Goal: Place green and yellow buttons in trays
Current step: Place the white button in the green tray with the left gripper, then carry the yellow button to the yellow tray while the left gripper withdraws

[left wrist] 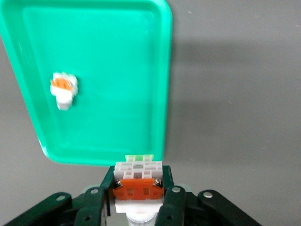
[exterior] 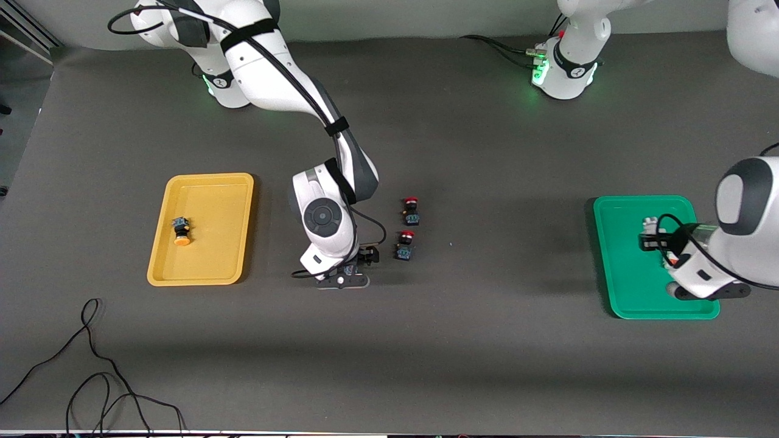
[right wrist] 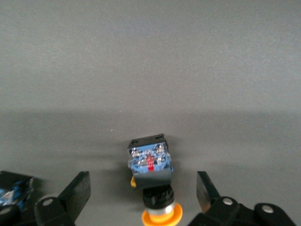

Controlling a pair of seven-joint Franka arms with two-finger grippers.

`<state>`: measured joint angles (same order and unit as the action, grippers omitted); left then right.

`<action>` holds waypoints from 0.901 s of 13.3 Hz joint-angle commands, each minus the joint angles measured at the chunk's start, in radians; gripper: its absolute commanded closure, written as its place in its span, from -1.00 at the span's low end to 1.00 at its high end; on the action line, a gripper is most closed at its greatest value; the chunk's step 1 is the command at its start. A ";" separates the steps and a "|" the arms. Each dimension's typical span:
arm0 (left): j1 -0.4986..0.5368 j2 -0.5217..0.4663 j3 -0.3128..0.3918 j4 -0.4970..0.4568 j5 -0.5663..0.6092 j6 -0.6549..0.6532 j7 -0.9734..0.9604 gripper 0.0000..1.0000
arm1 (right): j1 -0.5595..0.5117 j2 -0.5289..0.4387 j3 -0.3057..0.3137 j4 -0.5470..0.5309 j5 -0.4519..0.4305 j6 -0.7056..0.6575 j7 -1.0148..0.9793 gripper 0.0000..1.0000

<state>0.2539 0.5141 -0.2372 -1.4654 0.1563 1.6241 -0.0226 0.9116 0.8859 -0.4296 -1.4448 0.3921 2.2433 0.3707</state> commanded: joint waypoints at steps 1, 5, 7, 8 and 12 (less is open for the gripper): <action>0.082 0.020 -0.011 -0.099 0.015 0.150 0.121 1.00 | 0.001 0.022 -0.005 0.009 -0.016 0.031 0.007 -0.70; 0.131 0.075 -0.011 -0.280 0.051 0.494 0.148 1.00 | 0.000 0.018 -0.005 0.009 -0.013 0.027 0.008 0.62; 0.137 0.090 -0.011 -0.335 0.051 0.597 0.148 1.00 | 0.000 0.007 -0.005 0.011 -0.015 0.021 0.007 0.69; 0.137 0.096 -0.010 -0.354 0.051 0.623 0.148 1.00 | 0.001 -0.014 -0.006 0.014 -0.013 -0.005 0.008 0.69; 0.143 0.093 -0.011 -0.348 0.051 0.606 0.150 -1.00 | 0.000 -0.158 -0.015 0.047 -0.021 -0.192 0.024 0.69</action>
<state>0.3828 0.6416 -0.2379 -1.7968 0.1915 2.2365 0.1154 0.9101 0.8349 -0.4427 -1.3993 0.3921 2.1561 0.3713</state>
